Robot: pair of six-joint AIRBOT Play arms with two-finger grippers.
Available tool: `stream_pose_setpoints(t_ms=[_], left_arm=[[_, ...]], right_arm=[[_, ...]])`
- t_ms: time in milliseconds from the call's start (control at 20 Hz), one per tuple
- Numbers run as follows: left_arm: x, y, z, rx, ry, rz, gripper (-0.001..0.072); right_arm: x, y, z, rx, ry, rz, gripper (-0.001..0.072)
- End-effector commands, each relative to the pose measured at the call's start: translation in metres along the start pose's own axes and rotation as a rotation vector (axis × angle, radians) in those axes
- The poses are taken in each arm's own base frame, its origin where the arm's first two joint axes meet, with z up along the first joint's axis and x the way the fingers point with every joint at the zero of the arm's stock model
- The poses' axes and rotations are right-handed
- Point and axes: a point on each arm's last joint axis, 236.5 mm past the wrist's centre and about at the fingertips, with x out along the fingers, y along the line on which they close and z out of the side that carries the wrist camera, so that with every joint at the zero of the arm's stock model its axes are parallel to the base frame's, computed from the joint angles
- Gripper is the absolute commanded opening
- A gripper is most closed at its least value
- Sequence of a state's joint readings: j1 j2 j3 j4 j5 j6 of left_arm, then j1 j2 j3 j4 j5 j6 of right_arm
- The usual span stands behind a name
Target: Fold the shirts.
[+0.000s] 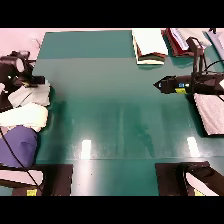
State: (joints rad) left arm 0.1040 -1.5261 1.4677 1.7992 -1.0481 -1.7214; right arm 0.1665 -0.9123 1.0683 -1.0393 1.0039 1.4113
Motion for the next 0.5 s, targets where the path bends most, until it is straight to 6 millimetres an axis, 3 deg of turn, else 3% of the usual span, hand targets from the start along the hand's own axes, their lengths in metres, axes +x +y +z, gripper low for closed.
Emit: stream_pose_setpoints(t_ms=[0,50,150,250,350,450], left_arm=[[-0.082,0.008,0.060,0.014,-0.219,-0.014,0.0025],[-0.130,0.007,0.081,0.047,-0.324,-0.021,0.0025],[-0.229,-0.007,0.105,0.124,-0.521,-0.049,0.0025],[-0.314,-0.036,0.104,0.195,-0.670,-0.128,0.0025],[-0.370,-0.081,0.085,0.287,-0.749,-0.274,0.0024],[-0.402,-0.139,0.058,0.408,-0.770,-0.432,0.0024]], right_arm=[[-0.014,0.010,0.024,-0.024,-0.061,0.006,0.0018],[-0.025,0.016,0.041,-0.046,-0.107,0.007,0.0018],[-0.050,0.031,0.072,-0.085,-0.197,0.016,0.0018],[-0.076,0.046,0.102,-0.121,-0.295,0.024,0.0019],[-0.102,0.061,0.128,-0.153,-0.387,0.032,0.0018],[-0.126,0.068,0.145,-0.197,-0.450,0.011,0.0018]])
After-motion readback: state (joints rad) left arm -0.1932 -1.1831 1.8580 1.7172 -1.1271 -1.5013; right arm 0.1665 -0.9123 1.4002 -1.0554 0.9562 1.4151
